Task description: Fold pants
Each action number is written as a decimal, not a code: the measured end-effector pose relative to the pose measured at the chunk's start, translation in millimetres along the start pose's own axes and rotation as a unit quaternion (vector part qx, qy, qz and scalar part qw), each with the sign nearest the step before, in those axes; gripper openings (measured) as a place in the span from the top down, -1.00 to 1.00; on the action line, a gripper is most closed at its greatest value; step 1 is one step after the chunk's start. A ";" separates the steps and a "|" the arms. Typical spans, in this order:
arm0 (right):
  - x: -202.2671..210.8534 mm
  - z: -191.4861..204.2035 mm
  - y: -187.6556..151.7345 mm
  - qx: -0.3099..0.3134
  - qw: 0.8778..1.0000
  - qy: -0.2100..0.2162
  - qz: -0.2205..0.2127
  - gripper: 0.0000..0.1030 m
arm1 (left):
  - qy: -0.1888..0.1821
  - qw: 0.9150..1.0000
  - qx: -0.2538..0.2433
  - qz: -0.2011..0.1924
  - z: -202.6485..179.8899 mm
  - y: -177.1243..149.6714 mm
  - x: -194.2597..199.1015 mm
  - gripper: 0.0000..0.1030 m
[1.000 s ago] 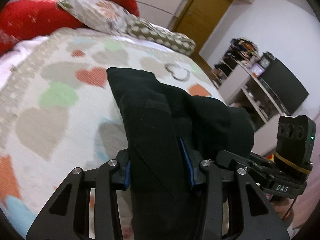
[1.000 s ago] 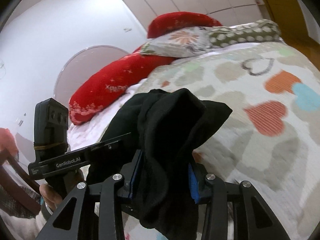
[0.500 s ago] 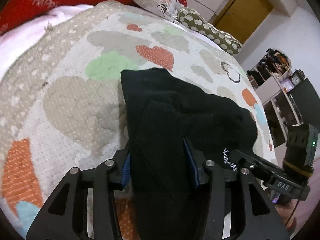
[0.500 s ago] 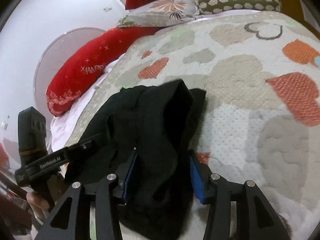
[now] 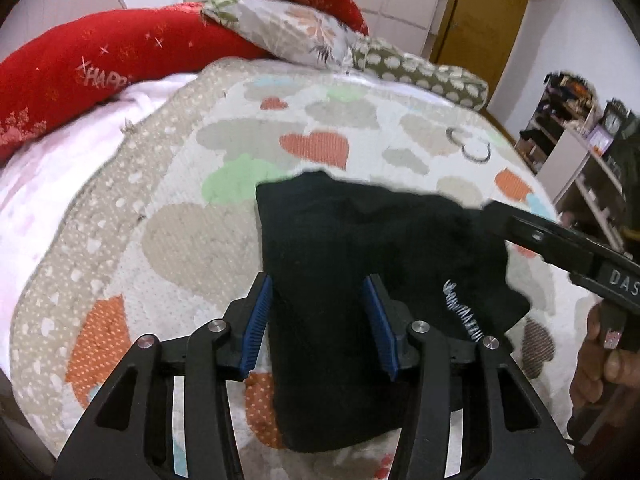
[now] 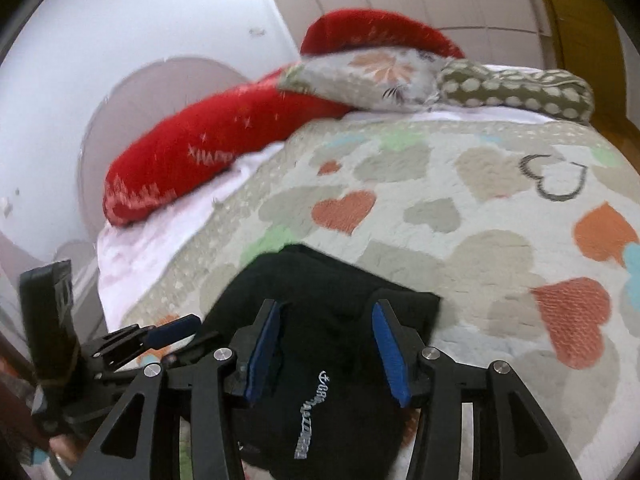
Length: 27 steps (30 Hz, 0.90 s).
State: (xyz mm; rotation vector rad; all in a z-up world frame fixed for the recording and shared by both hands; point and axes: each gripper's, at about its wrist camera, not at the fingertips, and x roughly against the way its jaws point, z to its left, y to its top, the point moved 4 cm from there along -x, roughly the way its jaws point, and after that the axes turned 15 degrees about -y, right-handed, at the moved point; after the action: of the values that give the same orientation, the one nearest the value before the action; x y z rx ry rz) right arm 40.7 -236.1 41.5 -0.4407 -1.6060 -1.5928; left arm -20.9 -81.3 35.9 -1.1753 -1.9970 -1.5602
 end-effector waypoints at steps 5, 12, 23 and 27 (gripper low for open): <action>-40.6 -3.5 -10.2 0.015 0.998 -0.044 0.033 0.08 | 0.019 1.000 -0.011 -0.003 4.0 -7.0 -16.0 -0.08; -45.4 -14.5 -12.5 0.011 0.998 -0.042 0.044 0.08 | 0.019 1.000 -0.007 -0.002 3.6 -5.1 -21.4 -0.12; -7.9 3.5 -66.5 0.061 0.995 -0.077 0.035 0.05 | 0.031 0.999 -0.010 -0.013 -3.0 -10.3 -14.0 -0.12; 2.0 0.4 -61.6 0.044 0.996 -0.067 0.031 0.05 | 0.040 0.999 -0.019 -0.023 -8.8 -12.3 -6.0 -0.12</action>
State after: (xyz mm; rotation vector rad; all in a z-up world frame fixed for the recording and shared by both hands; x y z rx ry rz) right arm -6.0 -245.0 2.2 -0.5542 -1.7386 -1.4665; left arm -28.7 -92.4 26.9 -1.0714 -1.9641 -1.6468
